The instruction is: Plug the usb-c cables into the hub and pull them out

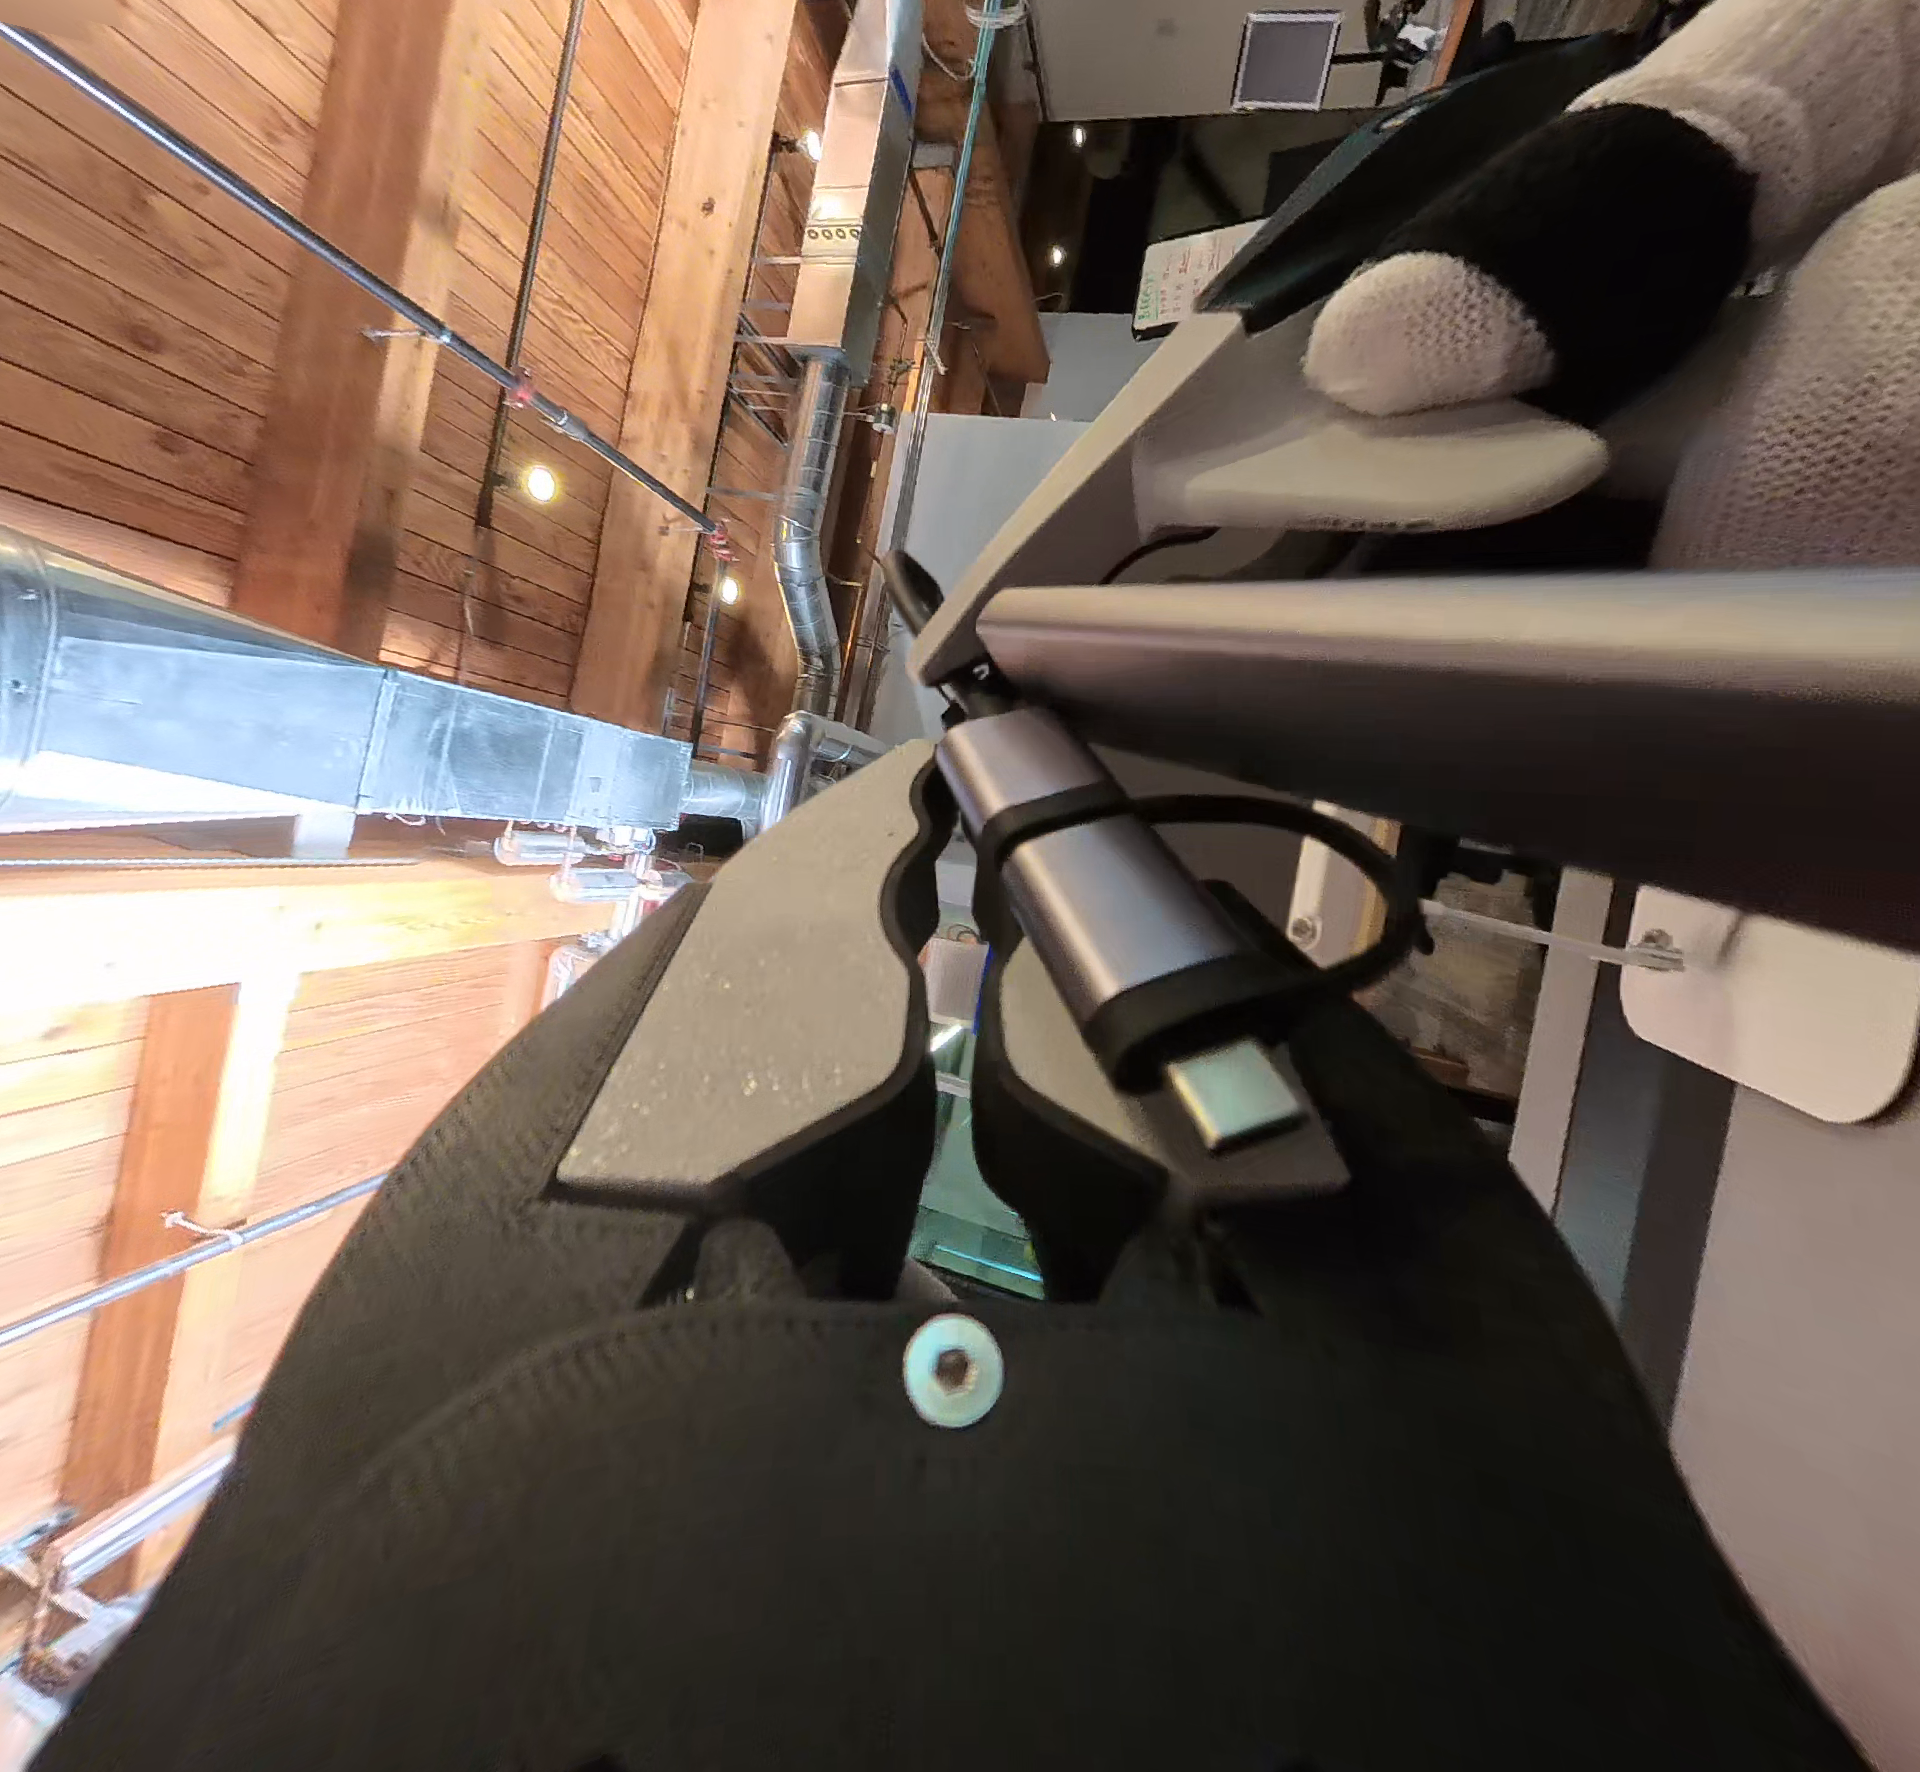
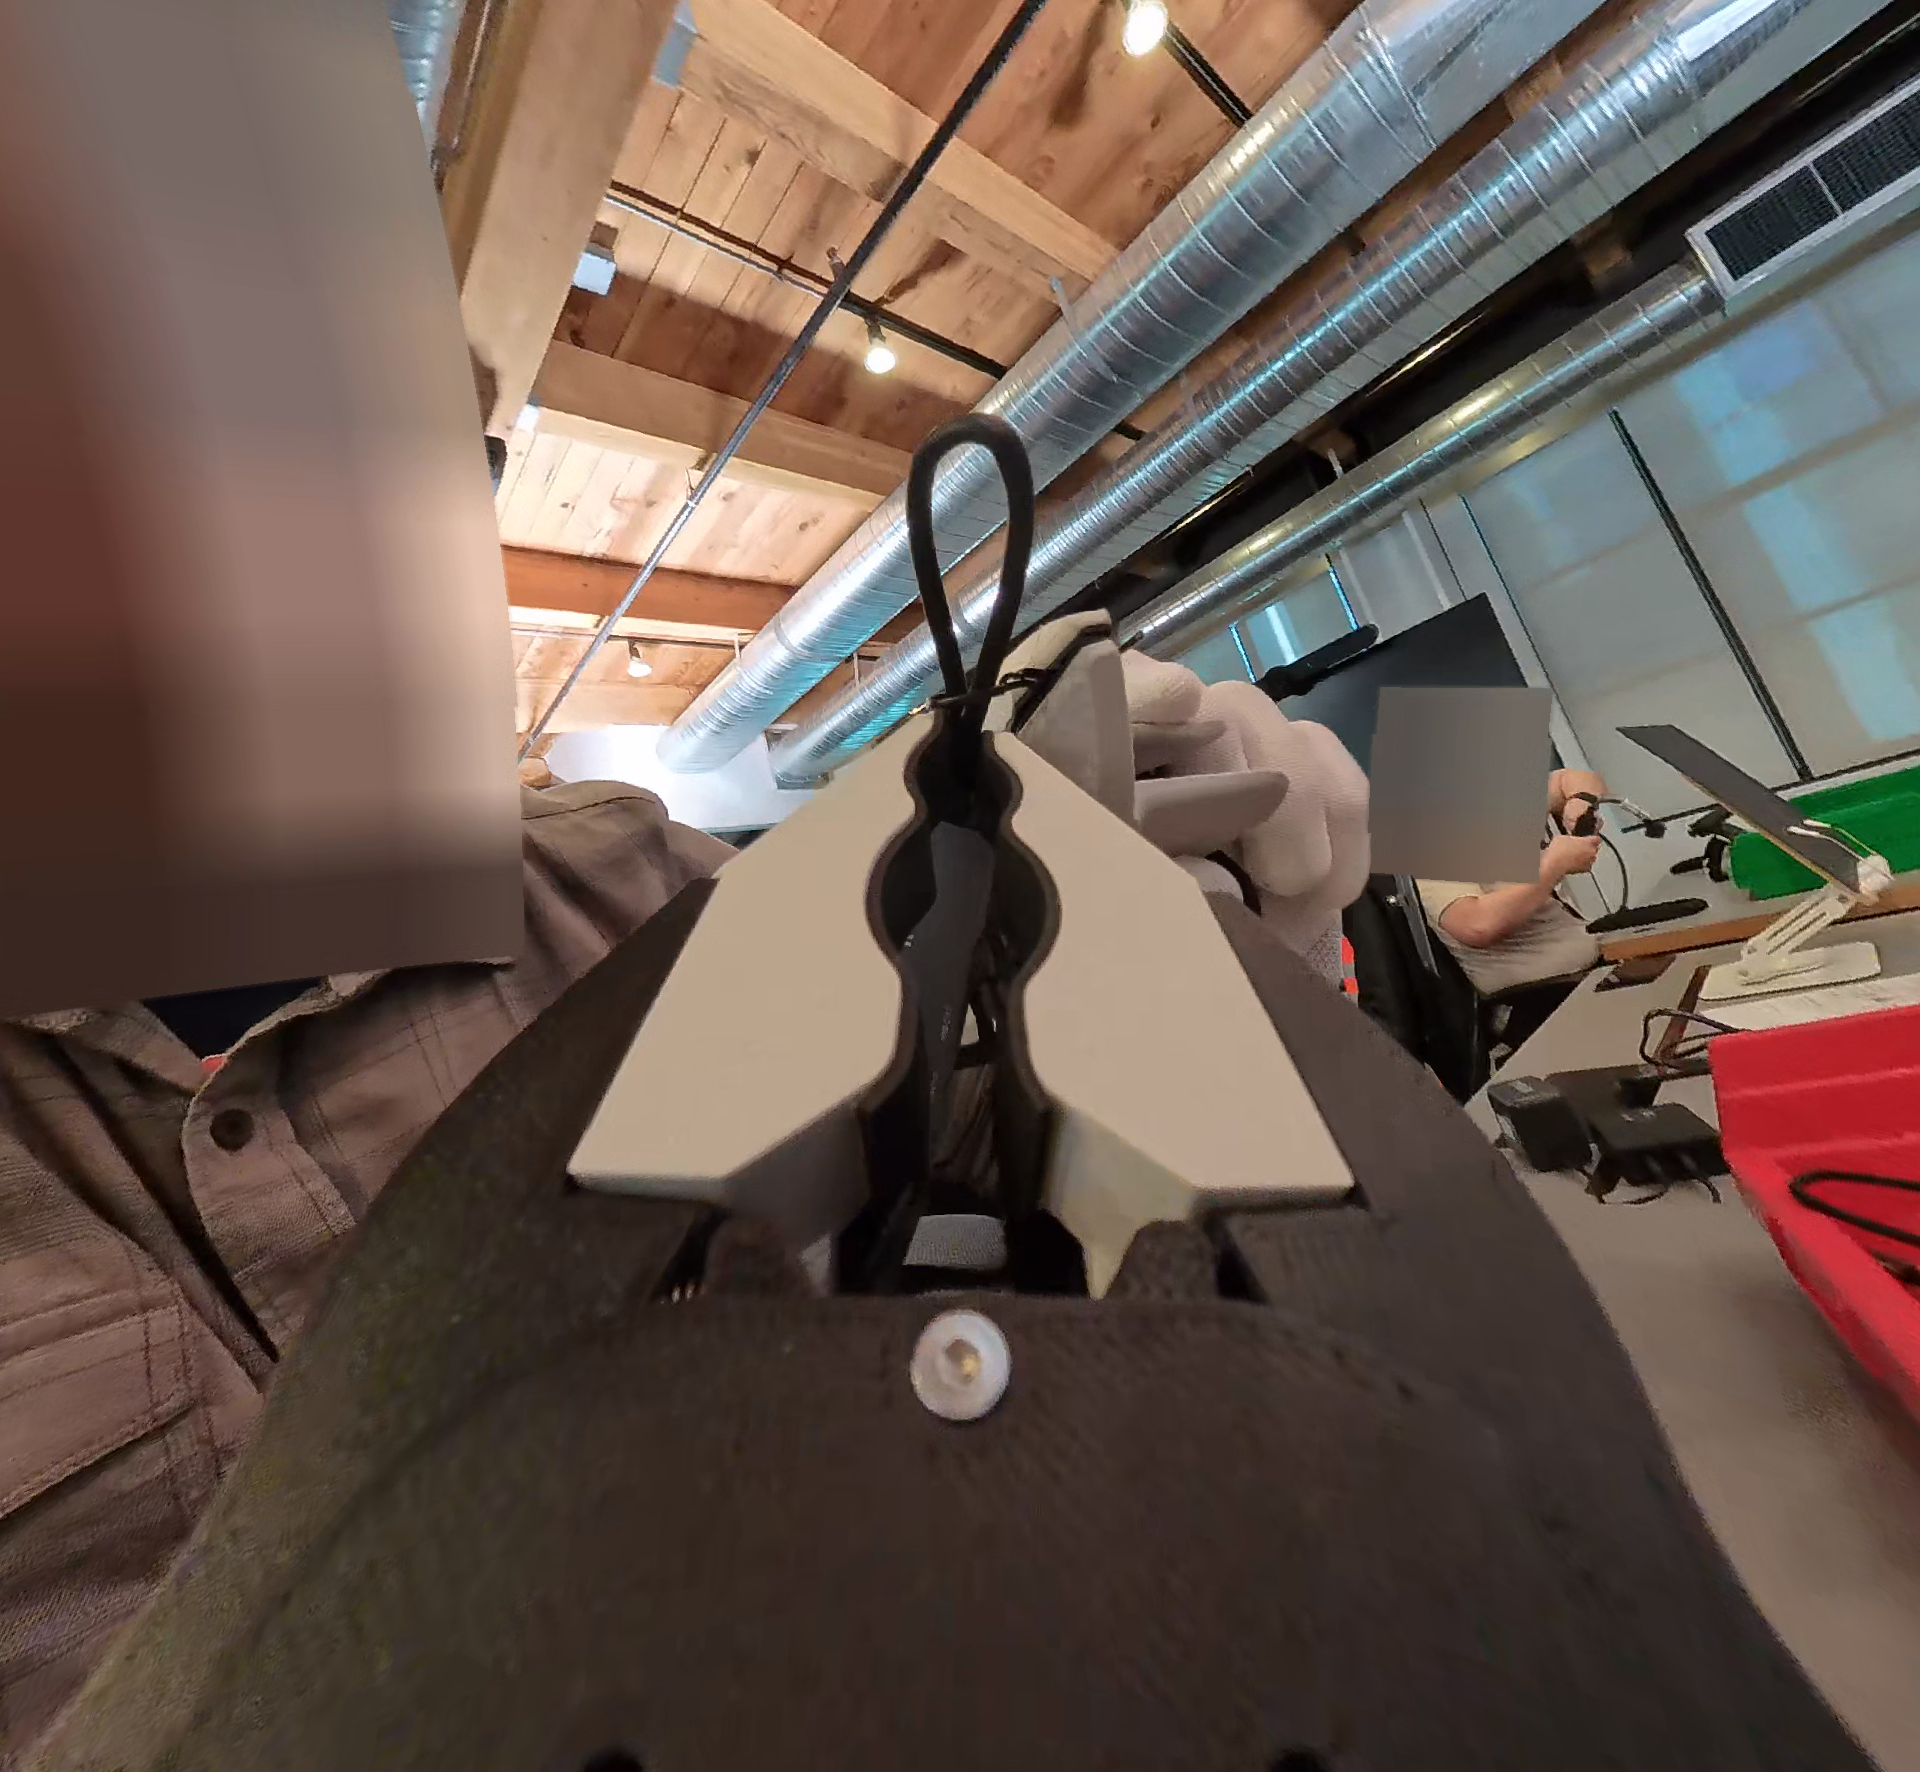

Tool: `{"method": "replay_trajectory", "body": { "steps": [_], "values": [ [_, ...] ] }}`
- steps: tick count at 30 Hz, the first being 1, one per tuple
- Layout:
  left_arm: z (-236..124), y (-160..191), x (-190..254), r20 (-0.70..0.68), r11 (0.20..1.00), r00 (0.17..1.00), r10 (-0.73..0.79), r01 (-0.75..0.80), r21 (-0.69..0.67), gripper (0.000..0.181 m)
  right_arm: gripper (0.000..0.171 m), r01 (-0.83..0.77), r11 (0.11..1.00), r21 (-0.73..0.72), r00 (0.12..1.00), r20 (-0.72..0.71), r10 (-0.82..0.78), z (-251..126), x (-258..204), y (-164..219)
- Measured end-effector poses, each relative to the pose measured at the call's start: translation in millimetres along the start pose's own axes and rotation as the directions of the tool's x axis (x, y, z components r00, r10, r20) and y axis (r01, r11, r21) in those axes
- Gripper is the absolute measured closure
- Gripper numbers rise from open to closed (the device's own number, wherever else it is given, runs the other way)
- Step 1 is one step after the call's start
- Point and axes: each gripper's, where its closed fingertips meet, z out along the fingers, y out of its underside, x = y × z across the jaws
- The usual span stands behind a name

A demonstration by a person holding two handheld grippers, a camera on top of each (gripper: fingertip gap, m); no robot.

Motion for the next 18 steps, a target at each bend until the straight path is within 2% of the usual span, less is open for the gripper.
{"method": "replay_trajectory", "body": {
  "steps": [5, 6, 13, 18],
  "values": [
    [0, 9, 12, -0.047, 0.986, 0.985, -0.163, 0.162, -0.035, 0.180, 0.170, 0.000, 0.999, -0.050, 0.998, -0.067, -0.004, -6, 11, 4],
    [-1, 11, 14, -0.053, 0.979, 0.979, -0.198, 0.196, -0.047, 0.175, 0.170, -0.014, 0.998, -0.062, 0.997, -0.080, 0.009, -7, 14, 6],
    [-13, 30, 42, -0.090, 0.935, 0.936, -0.341, 0.328, -0.132, 0.179, 0.170, -0.128, 0.973, -0.190, 0.977, -0.196, 0.090, -15, 35, 26],
    [-32, 38, 60, -0.138, 0.902, 0.897, -0.419, 0.395, -0.174, 0.166, 0.171, -0.241, 0.929, -0.281, 0.951, -0.257, 0.169, -25, 44, 45]
  ]
}}
